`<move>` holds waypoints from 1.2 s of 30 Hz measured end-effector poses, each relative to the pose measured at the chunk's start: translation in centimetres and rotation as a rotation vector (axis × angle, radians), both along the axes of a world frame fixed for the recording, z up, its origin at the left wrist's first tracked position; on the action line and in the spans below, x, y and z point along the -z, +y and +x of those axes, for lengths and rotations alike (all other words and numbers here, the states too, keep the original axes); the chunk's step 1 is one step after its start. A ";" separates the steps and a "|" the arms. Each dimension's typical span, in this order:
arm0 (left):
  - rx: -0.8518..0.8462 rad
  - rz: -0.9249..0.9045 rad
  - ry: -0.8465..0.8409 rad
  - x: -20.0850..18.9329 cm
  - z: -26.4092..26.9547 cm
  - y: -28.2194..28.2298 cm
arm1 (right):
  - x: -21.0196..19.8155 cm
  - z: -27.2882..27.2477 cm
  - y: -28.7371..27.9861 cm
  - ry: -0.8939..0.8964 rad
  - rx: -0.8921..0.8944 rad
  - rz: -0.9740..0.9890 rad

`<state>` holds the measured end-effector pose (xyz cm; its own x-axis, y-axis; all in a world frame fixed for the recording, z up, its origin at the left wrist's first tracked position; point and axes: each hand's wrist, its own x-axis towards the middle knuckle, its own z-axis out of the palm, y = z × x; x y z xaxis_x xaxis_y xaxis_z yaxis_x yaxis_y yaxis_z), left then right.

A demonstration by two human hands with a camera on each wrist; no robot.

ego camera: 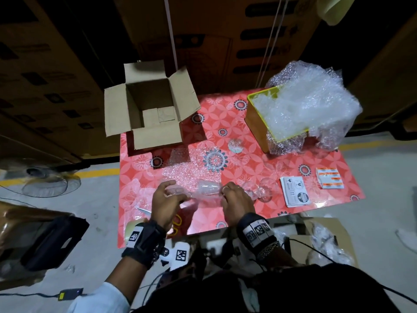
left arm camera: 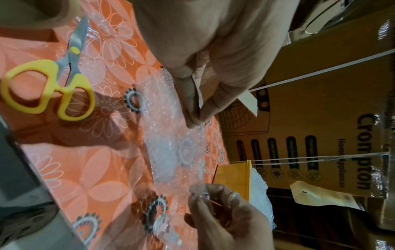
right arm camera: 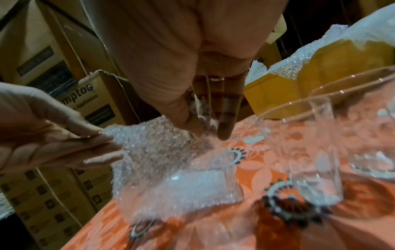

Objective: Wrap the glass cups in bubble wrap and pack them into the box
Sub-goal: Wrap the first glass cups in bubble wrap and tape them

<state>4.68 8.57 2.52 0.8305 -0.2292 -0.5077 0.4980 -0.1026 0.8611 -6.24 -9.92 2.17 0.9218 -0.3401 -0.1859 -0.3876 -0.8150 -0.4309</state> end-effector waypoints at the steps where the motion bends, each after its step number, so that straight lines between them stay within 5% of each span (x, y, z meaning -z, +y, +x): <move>1: -0.009 -0.006 -0.017 -0.1 0.2 -0.3 | -0.6 0.4 -0.6 -0.006 -0.001 0.000; 9: 0.056 0.019 -0.225 -1.3 1.4 -2.1 | -2.3 6.5 -4.7 0.054 -0.061 -0.028; 13: 0.117 0.182 -0.281 -0.2 1.9 -2.7 | -2.2 9.2 -6.3 0.098 -0.091 -0.089; 15: 0.164 0.344 -0.436 0.5 1.6 -3.2 | -1.7 10.2 -7.0 0.134 -0.113 -0.079; 18: 0.375 0.525 -0.736 1.2 0.6 -4.3 | -0.8 11.4 -8.1 0.177 -0.146 -0.055; 21: 0.728 0.656 -0.854 1.7 0.8 -5.8 | -0.3 12.4 -8.6 0.193 -0.176 -0.043; 26: 1.091 0.923 -0.712 3.8 2.7 -7.0 | -1.0 13.1 -8.9 0.160 -0.200 -0.058; 36: 1.048 0.780 -0.775 7.4 4.7 -6.7 | 0.9 7.0 -4.6 0.163 -0.186 0.223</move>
<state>9.39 1.86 -4.88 0.5789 -0.7559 -0.3057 -0.6228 -0.6519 0.4327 0.76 -14.53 1.30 0.9164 -0.1029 -0.3867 -0.3190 -0.7712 -0.5509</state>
